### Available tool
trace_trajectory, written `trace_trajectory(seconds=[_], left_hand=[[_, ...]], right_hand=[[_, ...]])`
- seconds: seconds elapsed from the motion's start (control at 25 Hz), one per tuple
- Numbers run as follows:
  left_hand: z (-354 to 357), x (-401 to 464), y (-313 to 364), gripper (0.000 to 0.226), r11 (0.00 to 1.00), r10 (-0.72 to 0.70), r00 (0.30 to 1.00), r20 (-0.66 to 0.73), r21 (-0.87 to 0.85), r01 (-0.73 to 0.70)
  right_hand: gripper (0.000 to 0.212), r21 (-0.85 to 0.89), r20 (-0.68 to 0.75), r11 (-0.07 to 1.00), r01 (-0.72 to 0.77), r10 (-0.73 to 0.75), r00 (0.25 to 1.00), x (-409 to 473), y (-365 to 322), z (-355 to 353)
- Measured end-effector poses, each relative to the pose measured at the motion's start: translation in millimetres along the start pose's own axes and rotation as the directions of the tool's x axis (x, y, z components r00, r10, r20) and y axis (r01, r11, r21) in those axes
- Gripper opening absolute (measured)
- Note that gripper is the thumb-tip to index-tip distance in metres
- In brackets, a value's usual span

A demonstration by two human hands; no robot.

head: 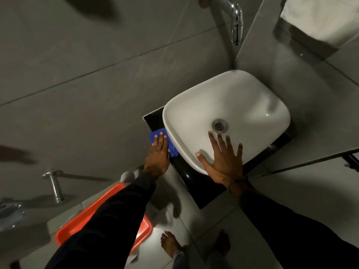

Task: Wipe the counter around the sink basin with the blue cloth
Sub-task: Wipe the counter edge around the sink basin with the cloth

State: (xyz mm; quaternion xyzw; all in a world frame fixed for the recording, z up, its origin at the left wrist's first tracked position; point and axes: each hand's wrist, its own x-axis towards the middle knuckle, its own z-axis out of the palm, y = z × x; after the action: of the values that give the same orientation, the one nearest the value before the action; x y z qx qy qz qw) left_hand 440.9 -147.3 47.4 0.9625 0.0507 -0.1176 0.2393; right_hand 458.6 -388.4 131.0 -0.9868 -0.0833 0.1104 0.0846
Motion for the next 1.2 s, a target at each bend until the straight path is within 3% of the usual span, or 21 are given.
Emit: trace_trajectory(seconds=[0.28,0.68,0.8,0.88,0.96,1.08,1.2], left_hand=[[53,-79,45,0.062,0.999,-0.026,0.999,-0.026,-0.025,0.025],[118,-170,130,0.073,0.989,-0.004,1.000,0.010,0.151,0.002],[113,-168,131,0.065,0.986,-0.020,0.999,0.029,0.164,0.015],[104,-171,130,0.062,0.990,0.016,0.998,0.054,0.137,-0.024],[97,-174,120,0.061,0.996,0.031,0.998,0.048,0.087,-0.035],[72,-178,101,0.063,0.997,0.042,0.999,0.032,0.063,-0.044],[40,-172,84,0.066,0.996,0.070,0.997,-0.025,0.065,-0.068]], right_hand=[[0.090,0.012,0.003,1.000,0.029,-0.029,1.000,0,0,0],[0.075,0.096,-0.013,0.986,0.136,-0.135,0.991,-6,8,-1],[0.067,0.193,-0.235,0.937,0.292,-0.244,0.941,-23,27,-14],[0.054,0.271,-0.473,0.877,0.396,-0.237,0.849,-41,53,-22],[0.042,0.279,-0.578,0.861,0.425,-0.202,0.791,-63,78,-17],[0.039,0.279,-0.494,0.888,0.365,-0.193,0.848,-101,94,8],[0.044,0.240,-0.245,0.898,0.368,-0.311,0.919,-128,80,39]])
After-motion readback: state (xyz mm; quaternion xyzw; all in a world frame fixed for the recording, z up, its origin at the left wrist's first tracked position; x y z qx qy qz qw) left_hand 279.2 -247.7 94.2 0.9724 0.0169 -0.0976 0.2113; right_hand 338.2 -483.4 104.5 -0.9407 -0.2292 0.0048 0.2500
